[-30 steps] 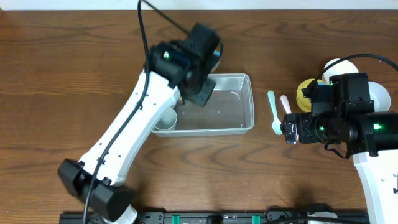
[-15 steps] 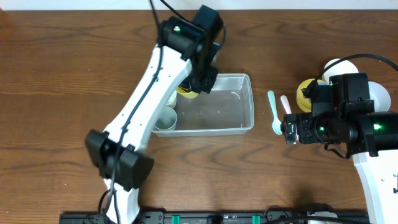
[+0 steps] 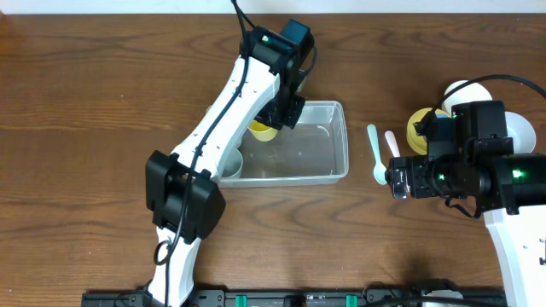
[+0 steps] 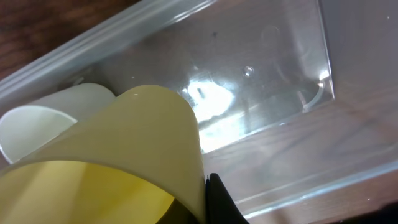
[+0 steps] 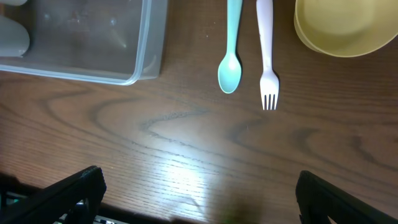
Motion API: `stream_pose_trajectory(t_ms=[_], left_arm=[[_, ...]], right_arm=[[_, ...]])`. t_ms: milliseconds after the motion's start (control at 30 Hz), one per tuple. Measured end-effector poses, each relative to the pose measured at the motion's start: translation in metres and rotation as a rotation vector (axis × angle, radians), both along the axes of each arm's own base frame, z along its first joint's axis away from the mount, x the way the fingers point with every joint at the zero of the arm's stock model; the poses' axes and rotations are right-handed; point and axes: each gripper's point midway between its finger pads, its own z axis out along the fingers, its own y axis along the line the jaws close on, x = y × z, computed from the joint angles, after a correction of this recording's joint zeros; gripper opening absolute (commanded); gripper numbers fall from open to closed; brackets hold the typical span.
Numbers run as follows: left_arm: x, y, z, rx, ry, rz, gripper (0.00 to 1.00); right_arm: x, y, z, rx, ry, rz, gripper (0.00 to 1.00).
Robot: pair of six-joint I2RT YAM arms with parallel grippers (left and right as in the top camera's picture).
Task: Pack container
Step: 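Carry the yellow cup into the container and release it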
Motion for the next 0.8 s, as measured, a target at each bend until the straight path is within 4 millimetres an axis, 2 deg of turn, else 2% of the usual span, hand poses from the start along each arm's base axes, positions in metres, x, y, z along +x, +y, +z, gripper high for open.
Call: stream_pose_trajectory(t_ms=[200,533,800], left_arm=[[0.011,0.003,-0.009,-0.010,-0.019,0.016,0.06],[0.015,0.023,-0.048,0.012,0.015,0.032,0.06],[0.017,0.023,-0.073,0.010,0.007,-0.009,0.08]], right_arm=[[-0.001,0.000,0.000,0.000,0.005,0.000,0.99],[-0.001,0.000,0.000,0.000,0.005,0.000,0.99],[-0.001,0.000,0.000,0.000,0.006,0.000,0.99]])
